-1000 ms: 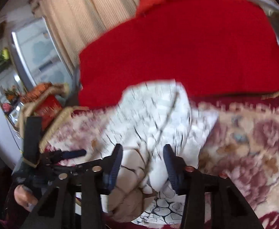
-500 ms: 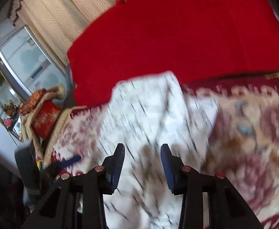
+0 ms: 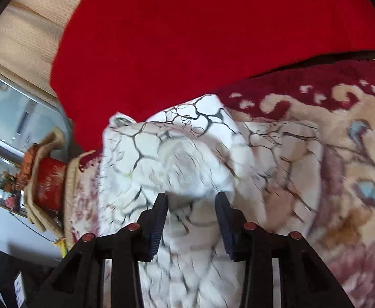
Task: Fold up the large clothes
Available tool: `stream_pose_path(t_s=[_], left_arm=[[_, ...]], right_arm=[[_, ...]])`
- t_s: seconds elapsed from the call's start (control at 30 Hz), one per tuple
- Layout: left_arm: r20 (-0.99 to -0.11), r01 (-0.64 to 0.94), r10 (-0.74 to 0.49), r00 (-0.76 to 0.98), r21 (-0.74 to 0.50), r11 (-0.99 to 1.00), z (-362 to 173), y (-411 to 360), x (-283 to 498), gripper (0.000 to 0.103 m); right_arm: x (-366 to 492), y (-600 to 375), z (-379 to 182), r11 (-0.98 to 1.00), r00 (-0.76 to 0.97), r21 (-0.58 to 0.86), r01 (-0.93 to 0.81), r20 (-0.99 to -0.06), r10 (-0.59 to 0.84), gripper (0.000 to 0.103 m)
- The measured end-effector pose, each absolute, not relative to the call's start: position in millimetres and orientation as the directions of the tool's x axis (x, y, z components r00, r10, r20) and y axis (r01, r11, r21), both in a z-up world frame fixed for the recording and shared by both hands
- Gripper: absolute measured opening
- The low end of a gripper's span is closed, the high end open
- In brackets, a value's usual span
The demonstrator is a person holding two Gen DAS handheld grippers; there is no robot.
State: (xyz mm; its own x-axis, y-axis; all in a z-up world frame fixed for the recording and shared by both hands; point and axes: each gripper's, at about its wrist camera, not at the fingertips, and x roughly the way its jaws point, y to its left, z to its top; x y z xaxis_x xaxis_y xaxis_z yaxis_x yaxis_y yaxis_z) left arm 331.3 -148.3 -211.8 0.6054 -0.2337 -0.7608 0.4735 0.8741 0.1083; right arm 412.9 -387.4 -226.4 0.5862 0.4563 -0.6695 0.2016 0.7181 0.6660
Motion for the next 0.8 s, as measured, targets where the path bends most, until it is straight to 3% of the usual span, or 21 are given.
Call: stream_pose_path(t_s=[0.1, 0.2, 0.4, 0.57, 0.8], left_arm=[[-0.718, 0.455, -0.229, 0.657, 0.136, 0.88, -193.6, -148.4, 317.0, 0.101], [-0.666, 0.404, -0.202, 0.718, 0.163, 0.9, -171.1, -146.3, 301.0, 0.101], [-0.559, 0.286, -0.15, 0.815, 0.164, 0.944, -117.3, -127.7, 256.7, 0.101], [-0.474, 0.194, -0.094, 0.875, 0.166, 0.967, -70.5, -107.4, 216.4, 0.101], [-0.346, 0.091, -0.019, 0.938, 0.193, 0.977, -19.4, -86.5, 156.6, 0.101]], right_arm=[[379.8, -389.7, -210.5, 0.742, 0.612, 0.642, 0.194, -0.67, 0.421, 0.048], [334.0, -391.4, -189.1, 0.781, 0.648, 0.6, 0.176, -0.667, 0.367, 0.057], [243.5, -384.2, -133.5, 0.879, 0.724, 0.449, 0.161, -0.659, 0.204, 0.059], [179.2, -366.4, -84.1, 0.907, 0.805, 0.394, 0.149, -0.582, 0.12, 0.07], [107.4, -328.0, -28.0, 0.936, 0.881, 0.336, 0.103, -0.467, 0.071, 0.075]])
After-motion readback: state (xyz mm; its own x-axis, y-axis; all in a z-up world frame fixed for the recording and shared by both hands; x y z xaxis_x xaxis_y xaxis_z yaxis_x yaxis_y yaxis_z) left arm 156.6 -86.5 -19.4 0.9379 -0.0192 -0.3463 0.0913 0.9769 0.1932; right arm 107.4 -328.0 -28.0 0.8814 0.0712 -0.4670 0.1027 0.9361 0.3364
